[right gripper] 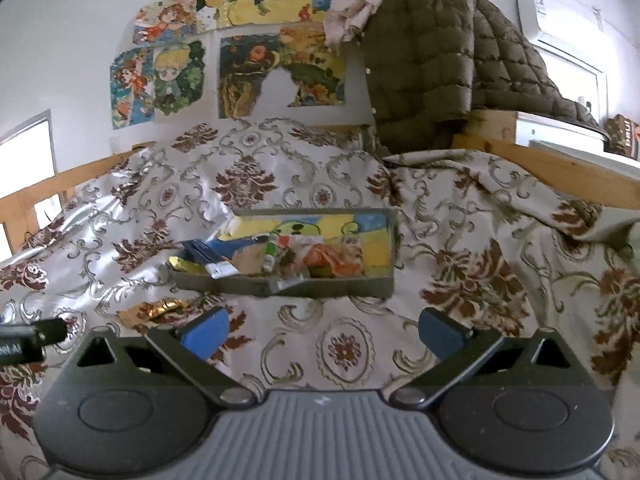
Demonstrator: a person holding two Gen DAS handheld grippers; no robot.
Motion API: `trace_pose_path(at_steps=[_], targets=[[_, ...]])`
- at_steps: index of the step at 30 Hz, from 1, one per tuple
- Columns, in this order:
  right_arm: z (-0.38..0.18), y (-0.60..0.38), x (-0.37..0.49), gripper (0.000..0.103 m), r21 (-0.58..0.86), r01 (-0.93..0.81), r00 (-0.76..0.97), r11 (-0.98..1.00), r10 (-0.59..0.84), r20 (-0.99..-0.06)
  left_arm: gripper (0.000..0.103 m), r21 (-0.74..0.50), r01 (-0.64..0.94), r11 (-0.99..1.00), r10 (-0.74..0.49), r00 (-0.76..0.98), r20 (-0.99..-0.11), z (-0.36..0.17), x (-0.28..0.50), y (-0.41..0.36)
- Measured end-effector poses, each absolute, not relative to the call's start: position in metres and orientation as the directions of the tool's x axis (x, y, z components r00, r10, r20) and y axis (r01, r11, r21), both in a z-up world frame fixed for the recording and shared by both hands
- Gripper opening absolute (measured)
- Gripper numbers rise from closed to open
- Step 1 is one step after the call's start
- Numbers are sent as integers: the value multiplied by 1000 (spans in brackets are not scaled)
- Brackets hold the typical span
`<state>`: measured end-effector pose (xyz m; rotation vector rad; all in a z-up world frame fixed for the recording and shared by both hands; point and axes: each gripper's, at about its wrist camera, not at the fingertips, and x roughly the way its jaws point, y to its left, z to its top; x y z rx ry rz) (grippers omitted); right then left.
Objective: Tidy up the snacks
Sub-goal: 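Withdraw both tools from the tray back toward the remaining packets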
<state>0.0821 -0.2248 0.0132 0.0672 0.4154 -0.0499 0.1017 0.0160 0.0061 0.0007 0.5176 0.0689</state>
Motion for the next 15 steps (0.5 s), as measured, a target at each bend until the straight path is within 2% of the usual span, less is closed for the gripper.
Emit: trace_pose_path(at_steps=[8, 15], targets=[[7, -218, 71, 103, 23, 59, 900, 998, -44, -433, 102, 20, -68, 997, 69, 869, -490, 6, 91, 10], [5, -205, 69, 103, -7, 7, 900, 1000, -9, -436, 102, -20, -112, 993, 85, 848, -524, 4, 92, 15]])
